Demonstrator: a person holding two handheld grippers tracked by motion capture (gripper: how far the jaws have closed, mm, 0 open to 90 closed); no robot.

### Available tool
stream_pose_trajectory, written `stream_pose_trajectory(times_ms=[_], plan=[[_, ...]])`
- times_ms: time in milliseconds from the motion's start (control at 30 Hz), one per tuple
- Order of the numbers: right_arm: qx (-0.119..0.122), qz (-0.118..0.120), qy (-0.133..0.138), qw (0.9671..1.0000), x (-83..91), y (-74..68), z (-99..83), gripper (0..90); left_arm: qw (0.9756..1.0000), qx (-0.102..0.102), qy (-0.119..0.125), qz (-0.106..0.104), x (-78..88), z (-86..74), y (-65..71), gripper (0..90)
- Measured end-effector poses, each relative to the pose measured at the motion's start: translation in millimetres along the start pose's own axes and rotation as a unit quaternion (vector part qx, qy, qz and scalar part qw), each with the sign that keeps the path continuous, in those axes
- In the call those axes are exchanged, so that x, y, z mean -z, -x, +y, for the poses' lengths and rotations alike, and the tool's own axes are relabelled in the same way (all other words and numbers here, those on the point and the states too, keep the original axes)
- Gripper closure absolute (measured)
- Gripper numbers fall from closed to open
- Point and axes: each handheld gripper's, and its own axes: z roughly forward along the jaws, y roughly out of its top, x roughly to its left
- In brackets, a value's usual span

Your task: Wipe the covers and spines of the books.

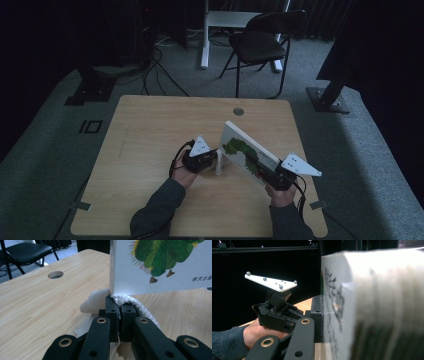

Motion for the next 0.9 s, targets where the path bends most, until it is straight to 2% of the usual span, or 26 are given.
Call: stream_pose_trajectory(times_ms=[633,900], plan=[[-0.019,0.004,0.000,0.9998,-1.3,2.5,-2.7,77.8,0.9999,-0.009,0.003,-0.014,-4.2,-0.6,13.2,88.1],[-0.032,0.012,-0.010,0.9994,-2.1,5.8,-4.6,77.5,0.9999,-0.006,0.004,-0.008,-1.3,0.7,7.8,88.1]])
